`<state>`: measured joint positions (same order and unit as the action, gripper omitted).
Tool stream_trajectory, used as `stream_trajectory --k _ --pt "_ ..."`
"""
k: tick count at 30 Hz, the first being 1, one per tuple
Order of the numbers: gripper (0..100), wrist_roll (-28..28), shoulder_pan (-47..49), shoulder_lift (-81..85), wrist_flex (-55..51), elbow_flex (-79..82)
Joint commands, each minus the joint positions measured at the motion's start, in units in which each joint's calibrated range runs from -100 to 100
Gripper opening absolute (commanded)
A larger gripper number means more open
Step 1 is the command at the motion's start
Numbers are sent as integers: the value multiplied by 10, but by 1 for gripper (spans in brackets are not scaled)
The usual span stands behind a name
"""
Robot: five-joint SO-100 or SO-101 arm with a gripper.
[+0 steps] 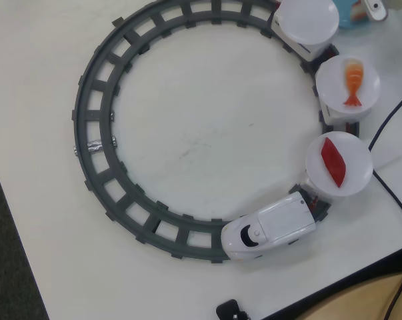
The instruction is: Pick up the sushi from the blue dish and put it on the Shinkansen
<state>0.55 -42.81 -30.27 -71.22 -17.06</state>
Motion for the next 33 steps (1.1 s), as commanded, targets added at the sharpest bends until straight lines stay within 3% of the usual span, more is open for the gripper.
stream_trajectory --k 1,12,33 --pt "31 -7 0 52 -35 -29" --pt "31 -66 16 143 -24 36" --pt "31 -65 28 50 54 90"
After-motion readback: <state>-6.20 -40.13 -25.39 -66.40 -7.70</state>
